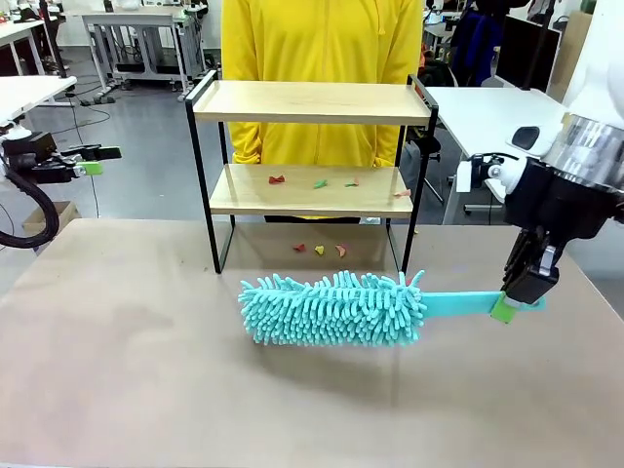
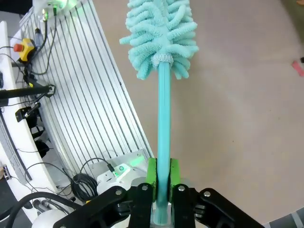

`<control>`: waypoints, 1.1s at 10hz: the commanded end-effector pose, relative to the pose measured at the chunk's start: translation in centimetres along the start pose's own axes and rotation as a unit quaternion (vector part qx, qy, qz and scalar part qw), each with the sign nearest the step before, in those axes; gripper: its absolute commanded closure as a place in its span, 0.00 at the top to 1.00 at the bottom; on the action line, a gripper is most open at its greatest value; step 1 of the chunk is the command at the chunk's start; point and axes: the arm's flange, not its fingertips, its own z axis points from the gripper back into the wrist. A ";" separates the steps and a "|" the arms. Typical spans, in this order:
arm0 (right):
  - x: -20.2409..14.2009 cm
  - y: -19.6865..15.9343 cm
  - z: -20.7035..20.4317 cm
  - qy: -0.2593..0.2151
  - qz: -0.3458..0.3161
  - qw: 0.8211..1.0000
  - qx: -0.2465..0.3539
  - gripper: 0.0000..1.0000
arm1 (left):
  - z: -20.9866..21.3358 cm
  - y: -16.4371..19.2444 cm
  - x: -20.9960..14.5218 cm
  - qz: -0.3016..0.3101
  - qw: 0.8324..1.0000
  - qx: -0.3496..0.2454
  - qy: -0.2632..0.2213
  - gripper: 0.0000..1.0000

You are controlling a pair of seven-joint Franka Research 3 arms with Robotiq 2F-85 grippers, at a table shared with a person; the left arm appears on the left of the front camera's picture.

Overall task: Clean the shelf.
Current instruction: Clean the specific section of the Shelf indicated by the human with the Duster.

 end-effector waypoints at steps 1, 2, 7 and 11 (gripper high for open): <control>0.4 0.2 0.4 -0.008 -0.009 1.000 0.001 0.14 | 0.0 -0.2 0.3 -0.002 1.000 -0.002 -0.001 1.00; 0.4 0.2 0.4 -0.008 -0.009 1.000 0.001 0.14 | 0.0 -0.2 0.3 -0.002 1.000 -0.002 -0.001 1.00; 0.4 0.2 0.4 -0.008 -0.009 1.000 0.001 0.14 | 0.0 -0.2 0.3 -0.002 1.000 -0.002 -0.001 1.00; 0.4 0.2 0.4 -0.008 -0.009 1.000 0.001 0.14 | 0.0 -0.2 0.3 -0.002 1.000 -0.002 -0.001 1.00</control>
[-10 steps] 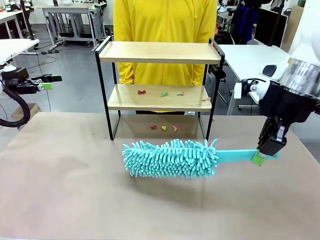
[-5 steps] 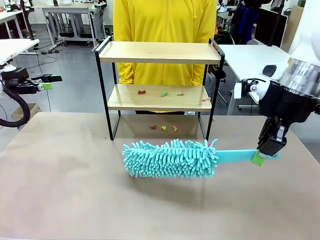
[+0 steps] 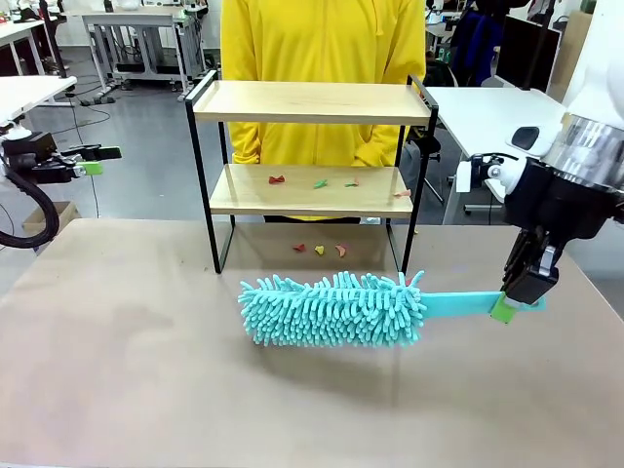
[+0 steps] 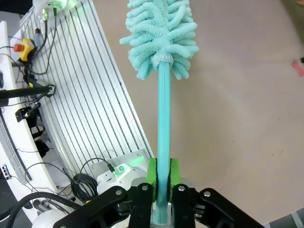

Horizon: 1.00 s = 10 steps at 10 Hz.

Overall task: Clean the shelf.
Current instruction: Clean the specific section of the Shelf indicated by the human with the Duster.

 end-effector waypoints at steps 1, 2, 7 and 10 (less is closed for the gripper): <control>0.4 0.2 0.4 -0.008 -0.009 1.000 0.001 0.14 | 0.0 -0.2 0.3 -0.002 1.000 -0.002 -0.001 1.00; 0.4 0.2 0.4 -0.008 -0.009 1.000 0.001 0.14 | 0.0 -0.2 0.3 -0.002 1.000 -0.002 -0.001 1.00; 0.4 0.2 0.4 -0.008 -0.009 1.000 0.001 0.14 | 0.0 -0.2 0.3 -0.002 1.000 -0.002 -0.001 1.00; 0.4 0.2 0.4 -0.008 -0.009 1.000 0.001 0.14 | 0.0 -0.2 0.3 -0.002 1.000 -0.002 -0.001 1.00</control>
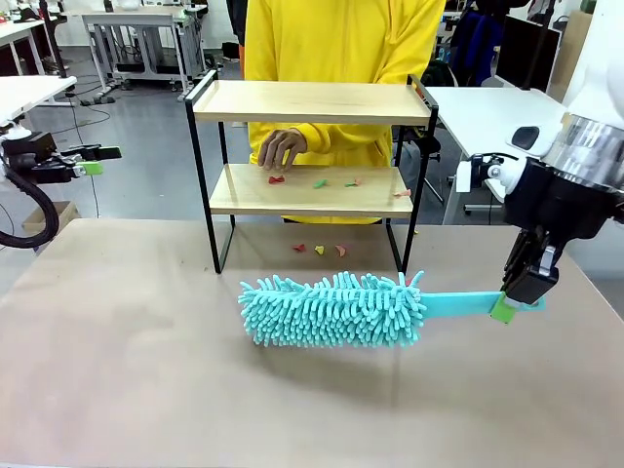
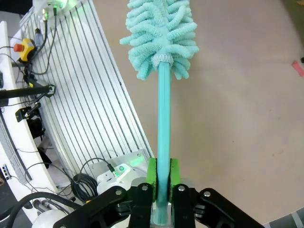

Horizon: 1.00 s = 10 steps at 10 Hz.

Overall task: Clean the shelf.
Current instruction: Clean the specific section of the Shelf indicated by the human with the Duster.

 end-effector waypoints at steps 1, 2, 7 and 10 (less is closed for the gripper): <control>0.4 0.2 0.4 -0.008 -0.009 1.000 0.001 0.14 | 0.0 -0.2 0.3 -0.002 1.000 -0.002 -0.001 1.00; 0.4 0.2 0.4 -0.008 -0.009 1.000 0.001 0.14 | 0.0 -0.2 0.3 -0.002 1.000 -0.002 -0.001 1.00; 0.4 0.2 0.4 -0.008 -0.009 1.000 0.001 0.14 | 0.0 -0.2 0.3 -0.002 1.000 -0.002 -0.001 1.00; 0.4 0.2 0.4 -0.008 -0.009 1.000 0.001 0.14 | 0.0 -0.2 0.3 -0.002 1.000 -0.002 -0.001 1.00</control>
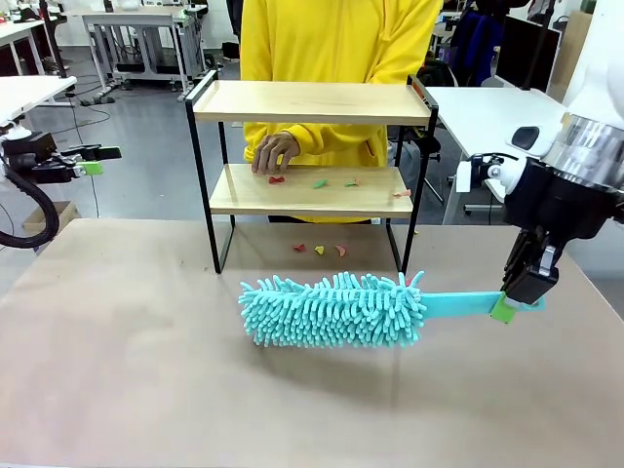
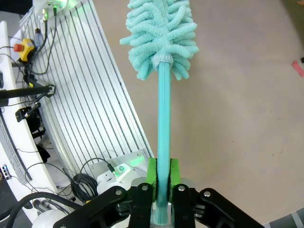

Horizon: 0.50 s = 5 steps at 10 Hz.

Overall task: Clean the shelf.
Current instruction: Clean the specific section of the Shelf indicated by the human with the Duster.

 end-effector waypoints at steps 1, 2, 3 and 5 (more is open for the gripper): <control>0.4 0.2 0.4 -0.008 -0.009 1.000 0.001 0.14 | 0.0 -0.2 0.3 -0.002 1.000 -0.002 -0.001 1.00; 0.4 0.2 0.4 -0.008 -0.009 1.000 0.001 0.14 | 0.0 -0.2 0.3 -0.002 1.000 -0.002 -0.001 1.00; 0.4 0.2 0.4 -0.008 -0.009 1.000 0.001 0.14 | 0.0 -0.2 0.3 -0.002 1.000 -0.002 -0.001 1.00; 0.4 0.2 0.4 -0.008 -0.009 1.000 0.001 0.14 | 0.0 -0.2 0.3 -0.002 1.000 -0.002 -0.001 1.00</control>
